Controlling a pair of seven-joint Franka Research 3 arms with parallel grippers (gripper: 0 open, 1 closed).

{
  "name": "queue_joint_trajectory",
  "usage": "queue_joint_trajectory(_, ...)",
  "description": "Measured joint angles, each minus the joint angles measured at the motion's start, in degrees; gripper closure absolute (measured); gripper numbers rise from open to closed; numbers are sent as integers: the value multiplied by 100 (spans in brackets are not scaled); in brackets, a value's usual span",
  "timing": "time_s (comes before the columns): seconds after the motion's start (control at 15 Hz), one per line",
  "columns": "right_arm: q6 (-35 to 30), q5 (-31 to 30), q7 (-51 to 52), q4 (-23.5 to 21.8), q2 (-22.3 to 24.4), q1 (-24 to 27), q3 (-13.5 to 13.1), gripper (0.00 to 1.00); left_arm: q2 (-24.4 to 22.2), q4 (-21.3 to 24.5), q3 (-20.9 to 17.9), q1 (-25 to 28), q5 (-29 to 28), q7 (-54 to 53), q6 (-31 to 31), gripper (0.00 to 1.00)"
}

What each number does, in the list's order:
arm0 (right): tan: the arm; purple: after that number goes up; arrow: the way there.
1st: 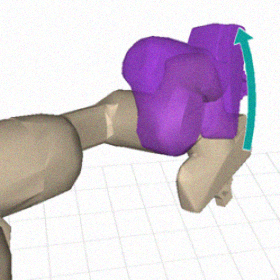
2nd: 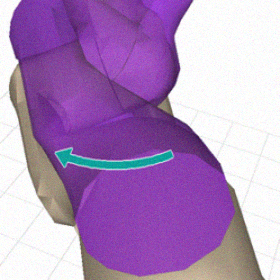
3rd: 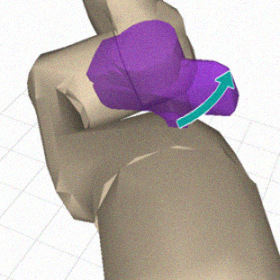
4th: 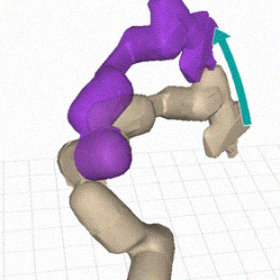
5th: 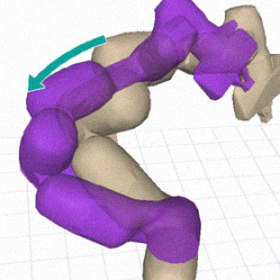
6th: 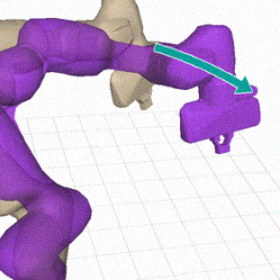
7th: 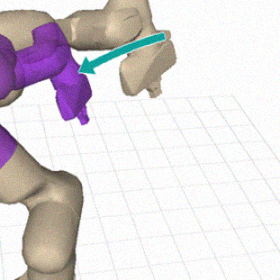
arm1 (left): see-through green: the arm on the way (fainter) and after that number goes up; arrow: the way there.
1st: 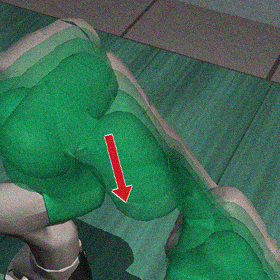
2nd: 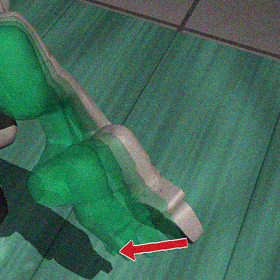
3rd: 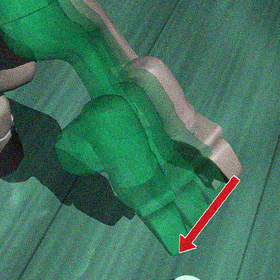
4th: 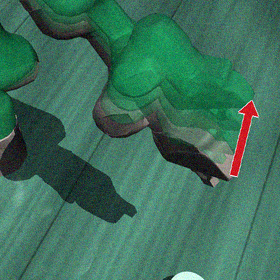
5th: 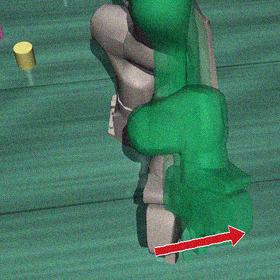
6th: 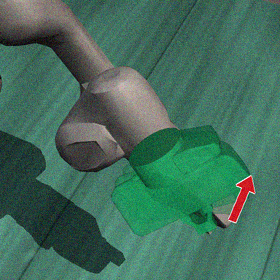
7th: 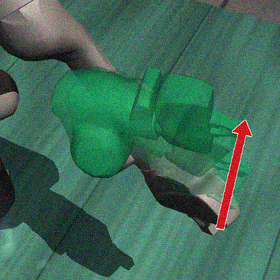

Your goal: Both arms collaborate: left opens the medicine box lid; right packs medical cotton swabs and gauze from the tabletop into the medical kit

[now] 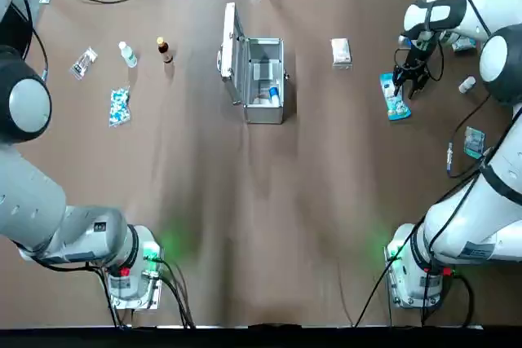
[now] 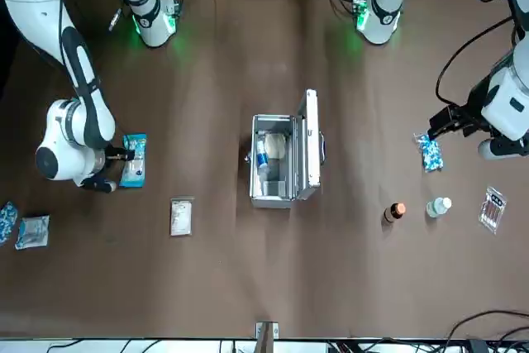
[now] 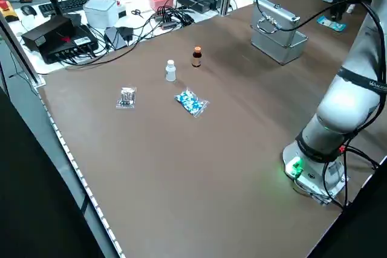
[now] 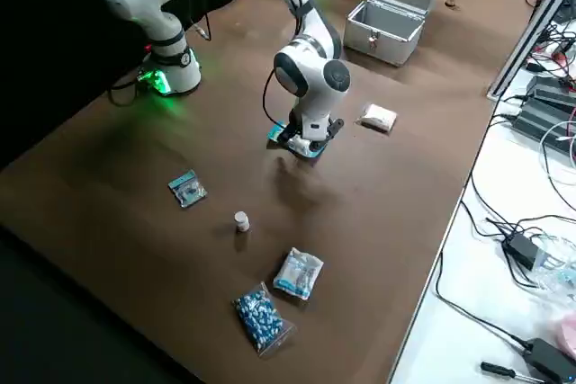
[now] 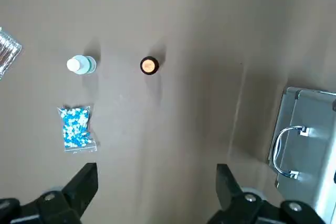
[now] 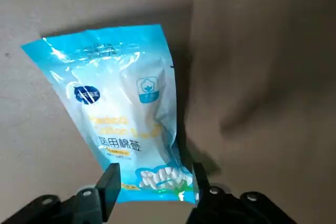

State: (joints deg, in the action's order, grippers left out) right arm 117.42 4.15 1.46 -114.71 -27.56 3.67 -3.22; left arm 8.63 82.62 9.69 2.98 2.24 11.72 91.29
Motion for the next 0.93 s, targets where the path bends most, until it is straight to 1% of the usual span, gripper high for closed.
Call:
queue_joint_trajectory(0.2, 57, 0, 62, 11, -81, -9, 24, 39, 0, 0, 0, 18, 0, 0, 3, 0)
queue_joint_trajectory(0.27, 91, 0, 65, 14, -108, -11, 29, 45, 0, 0, -1, 24, 0, 0, 4, 0)
queue_joint_trajectory(0.33, 108, 0, 72, 18, -134, -11, 30, 45, 0, 0, -1, 29, 0, -1, 4, 0)
queue_joint_trajectory(0.47, 120, -1, 84, 37, -183, -12, 31, 56, 0, 0, -1, 32, 0, -8, 6, 0)
queue_joint_trajectory(0.53, 120, -1, 92, 53, -204, -12, 31, 56, 0, 0, -1, 32, 0, -8, 7, 0)
queue_joint_trajectory(0.6, 113, -1, 98, 75, -218, -12, 32, 63, 0, 0, -1, 32, 0, -10, 8, 0)
queue_joint_trajectory(0.8, 28, -1, 108, 172, -229, -17, 38, 94, 0, 0, -1, 28, 0, -12, 9, 0)
queue_joint_trajectory(0.93, 28, -1, 111, 268, -229, -36, 75, 94, 0, -1, 0, 25, 0, -13, 12, 0)
